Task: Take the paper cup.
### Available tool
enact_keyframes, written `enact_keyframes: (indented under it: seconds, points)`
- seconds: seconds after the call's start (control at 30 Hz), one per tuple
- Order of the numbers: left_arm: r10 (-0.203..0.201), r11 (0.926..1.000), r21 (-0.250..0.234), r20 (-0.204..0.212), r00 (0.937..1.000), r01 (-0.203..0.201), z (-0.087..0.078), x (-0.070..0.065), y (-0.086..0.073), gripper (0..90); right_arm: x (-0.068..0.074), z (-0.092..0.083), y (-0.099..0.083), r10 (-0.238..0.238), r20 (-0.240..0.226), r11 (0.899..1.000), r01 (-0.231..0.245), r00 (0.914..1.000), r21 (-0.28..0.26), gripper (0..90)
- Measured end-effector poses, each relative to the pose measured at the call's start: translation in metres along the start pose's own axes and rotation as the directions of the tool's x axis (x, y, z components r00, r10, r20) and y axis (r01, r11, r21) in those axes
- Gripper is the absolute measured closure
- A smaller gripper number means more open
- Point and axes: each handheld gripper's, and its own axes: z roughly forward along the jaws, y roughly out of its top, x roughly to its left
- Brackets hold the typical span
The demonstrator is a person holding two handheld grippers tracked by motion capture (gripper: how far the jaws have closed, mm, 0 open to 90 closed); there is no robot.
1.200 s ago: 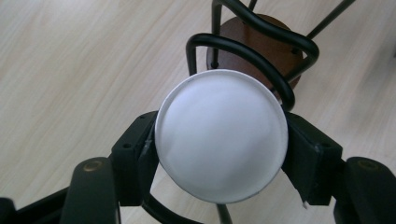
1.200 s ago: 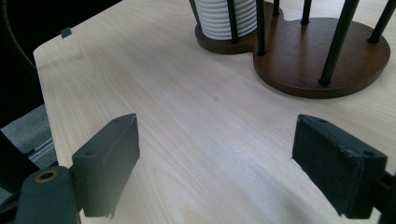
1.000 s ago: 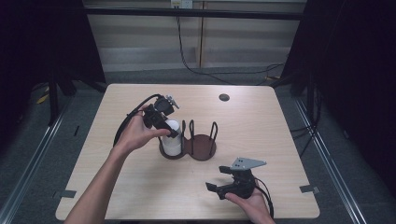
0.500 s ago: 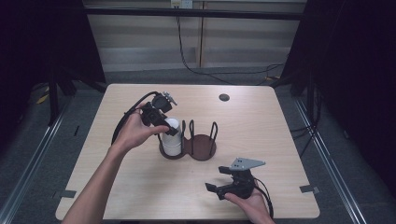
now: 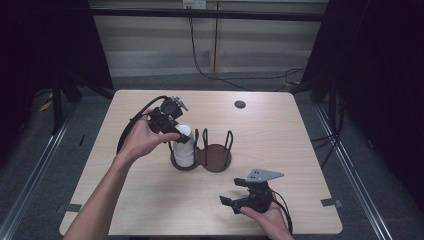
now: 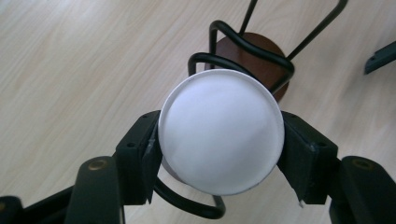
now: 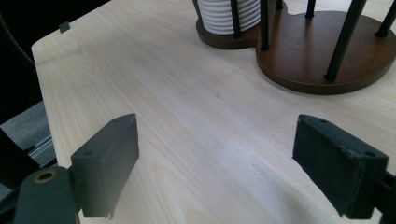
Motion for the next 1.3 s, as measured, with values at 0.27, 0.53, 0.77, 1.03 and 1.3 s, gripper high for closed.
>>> enact_keyframes:
  seconds: [0.27, 0.53, 0.77, 1.03, 1.3]
  points:
    - [0.020, 0.9997, -0.012, -0.006, 0.9998, -0.020, -0.010, -0.004, -0.001, 37.3, -0.001, 0.000, 0.000, 0.000, 0.006, 1.000, 0.000, 1.0000, 0.002, 14.0]
    - [0.044, 0.9990, -0.012, -0.001, 0.9990, -0.044, -0.013, -0.004, -0.002, 37.5, 0.000, 0.000, 0.000, 0.000, 0.005, 1.000, 0.000, 1.0000, 0.004, 14.0]
    - [0.026, 0.9991, -0.033, -0.001, 0.9997, -0.026, -0.017, -0.002, -0.003, 37.5, 0.000, 0.000, 0.000, 0.002, 0.007, 1.000, -0.002, 1.0000, 0.004, 13.9]
    - [0.004, 0.9977, -0.067, 0.012, 0.9999, -0.003, -0.023, 0.000, -0.004, 37.5, 0.000, 0.001, 0.000, 0.005, 0.004, 1.000, -0.005, 1.0000, 0.006, 13.9]
    - [0.001, 0.9964, -0.085, 0.016, 0.9999, 0.001, -0.029, 0.001, -0.005, 37.5, 0.000, 0.001, 0.000, 0.005, 0.006, 1.000, -0.005, 1.0000, 0.008, 13.8]
